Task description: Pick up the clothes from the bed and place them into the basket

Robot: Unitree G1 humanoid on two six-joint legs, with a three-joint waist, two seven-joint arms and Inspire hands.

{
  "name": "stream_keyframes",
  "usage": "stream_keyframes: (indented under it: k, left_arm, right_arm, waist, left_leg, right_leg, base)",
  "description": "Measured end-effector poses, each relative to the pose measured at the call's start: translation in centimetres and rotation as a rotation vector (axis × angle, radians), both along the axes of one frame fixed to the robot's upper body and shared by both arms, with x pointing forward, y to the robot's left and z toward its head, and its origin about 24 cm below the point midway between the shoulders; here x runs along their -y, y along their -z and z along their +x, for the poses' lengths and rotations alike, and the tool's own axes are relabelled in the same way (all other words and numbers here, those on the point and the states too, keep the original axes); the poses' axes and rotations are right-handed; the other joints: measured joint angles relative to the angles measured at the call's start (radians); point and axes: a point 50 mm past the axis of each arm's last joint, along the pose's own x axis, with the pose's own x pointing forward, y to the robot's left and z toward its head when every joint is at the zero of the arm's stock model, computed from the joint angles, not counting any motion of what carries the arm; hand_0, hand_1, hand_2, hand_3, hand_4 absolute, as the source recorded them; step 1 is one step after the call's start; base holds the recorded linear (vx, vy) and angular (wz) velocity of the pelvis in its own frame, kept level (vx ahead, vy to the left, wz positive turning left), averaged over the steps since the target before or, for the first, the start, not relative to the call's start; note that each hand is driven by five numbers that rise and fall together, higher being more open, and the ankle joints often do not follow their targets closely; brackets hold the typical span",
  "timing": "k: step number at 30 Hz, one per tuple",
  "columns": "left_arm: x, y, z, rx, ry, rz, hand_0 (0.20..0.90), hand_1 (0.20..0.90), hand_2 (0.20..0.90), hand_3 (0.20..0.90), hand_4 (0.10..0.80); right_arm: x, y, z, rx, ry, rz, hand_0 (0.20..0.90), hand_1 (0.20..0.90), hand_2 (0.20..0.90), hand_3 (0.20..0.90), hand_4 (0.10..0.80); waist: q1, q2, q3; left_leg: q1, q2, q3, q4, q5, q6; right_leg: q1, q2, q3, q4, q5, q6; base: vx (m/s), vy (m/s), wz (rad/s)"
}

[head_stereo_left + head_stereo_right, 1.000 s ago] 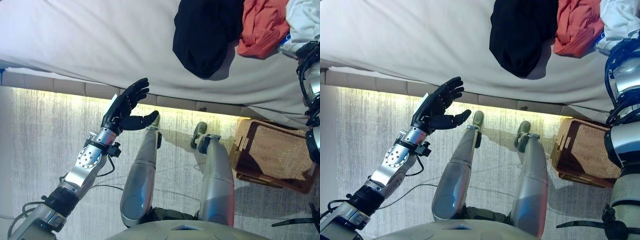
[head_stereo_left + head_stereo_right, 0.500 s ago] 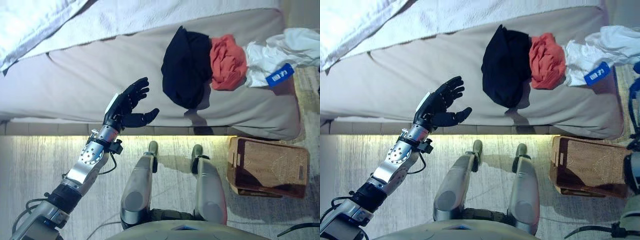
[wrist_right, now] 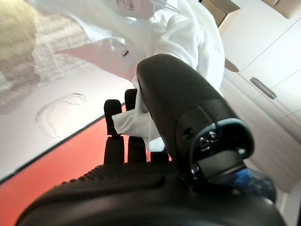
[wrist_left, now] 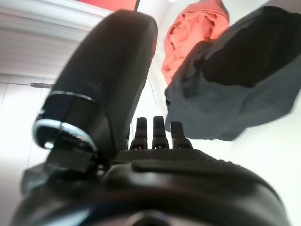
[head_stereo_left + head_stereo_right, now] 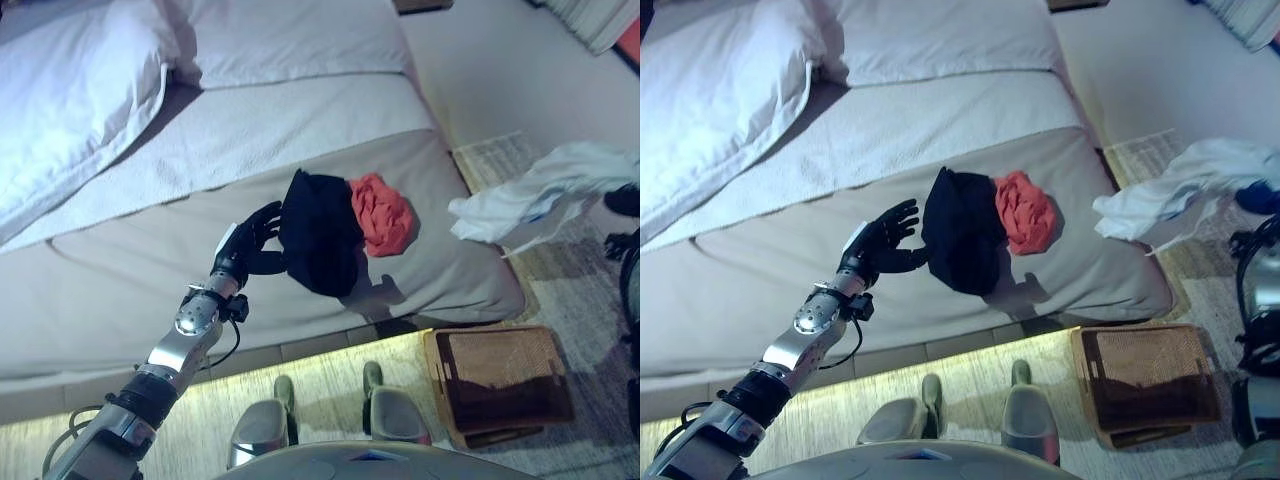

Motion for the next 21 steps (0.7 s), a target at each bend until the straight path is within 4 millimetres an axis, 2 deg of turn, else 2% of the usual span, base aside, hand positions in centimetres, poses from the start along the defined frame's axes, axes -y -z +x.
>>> stream_keyframes:
  k: [2, 3, 6, 10, 12, 16, 21]
  left_arm:
    - [0.1, 0.5, 0.0, -0.015, -0.01, 0.003, 0.9, 0.9, 0.9, 0.9, 0.8]
    - [0.0, 0.6, 0.0, -0.018, -0.022, 0.001, 0.9, 0.9, 0.9, 0.9, 0.8]
    - [0.0, 1.4, -0.1, -0.043, -0.054, 0.002, 0.9, 0.9, 0.9, 0.9, 0.8]
    - [0.1, 2.4, -0.2, -0.078, -0.084, 0.017, 0.9, 0.9, 0.9, 0.9, 0.8]
    - [0.2, 2.5, -0.3, -0.075, -0.089, 0.03, 0.9, 0.9, 0.9, 0.9, 0.8]
    - [0.3, 2.4, -0.1, -0.062, -0.121, 0.022, 0.9, 0.9, 0.9, 0.9, 0.8]
    - [0.1, 2.5, -0.2, -0.064, -0.14, 0.012, 0.9, 0.9, 0.9, 0.9, 0.8]
  right_arm:
    - [-1.5, 2.2, -0.6, -0.007, -0.021, 0.029, 0.3, 0.3, 0.3, 0.2, 0.1]
    - [-2.1, 2.8, -0.8, -0.01, -0.035, 0.035, 0.3, 0.3, 0.3, 0.2, 0.1]
    - [-3.2, 4.2, -1.3, -0.024, -0.064, 0.043, 0.3, 0.3, 0.3, 0.2, 0.1]
    - [-3.7, 4.7, -2.3, -0.051, -0.099, 0.003, 0.3, 0.3, 0.3, 0.2, 0.1]
    - [-3.9, 4.8, -2.7, -0.065, -0.113, -0.022, 0.3, 0.3, 0.3, 0.2, 0.1]
    - [-4.7, 5.1, -3.4, -0.083, -0.136, -0.088, 0.3, 0.3, 0.3, 0.2, 0.1]
    - [-4.6, 5.8, -4.8, -0.043, -0.032, -0.105, 0.3, 0.3, 0.3, 0.2, 0.1]
  waist:
    - [-0.013, 0.001, -0.008]
    - [-0.024, 0.001, -0.009]
    - [-0.05, 0.001, -0.009]
    - [-0.085, 0.001, -0.009]
    - [-0.089, 0.001, -0.009]
    - [-0.119, 0.0, -0.011]
    - [-0.156, 0.001, -0.018]
  left_leg:
    - [0.03, 0.0, 0.021, -0.024, 0.0, 0.0]
    - [0.035, -0.001, 0.031, -0.034, 0.0, 0.0]
    - [0.046, -0.001, 0.051, -0.059, 0.006, -0.001]
    - [0.069, -0.003, 0.084, -0.097, 0.018, 0.004]
    - [0.085, -0.003, 0.1, -0.118, 0.025, 0.003]
    - [0.102, 0.001, 0.122, -0.146, 0.037, 0.005]
    - [0.109, 0.003, 0.143, -0.168, 0.049, 0.005]
  right_leg:
    - [0.021, 0.004, 0.021, -0.028, 0.009, 0.001]
    - [0.019, 0.005, 0.034, -0.036, 0.015, 0.01]
    - [0.024, 0.008, 0.048, -0.072, 0.041, 0.012]
    - [0.02, 0.013, 0.075, -0.085, 0.05, 0.019]
    - [0.017, 0.019, 0.095, -0.086, 0.05, 0.019]
    - [0.016, 0.03, 0.119, -0.102, 0.061, 0.036]
    - [0.013, 0.038, 0.133, -0.118, 0.073, 0.035]
  base:
    - [-0.113, 0.017, -0.32]
    - [-0.118, 0.011, -0.34]
    - [-0.073, 0.006, -0.24]
    - [-0.028, 0.017, -0.21]
    - [-0.004, 0.013, -0.24]
    - [0.015, 0.019, -0.19]
    - [0.019, 0.018, -0.1]
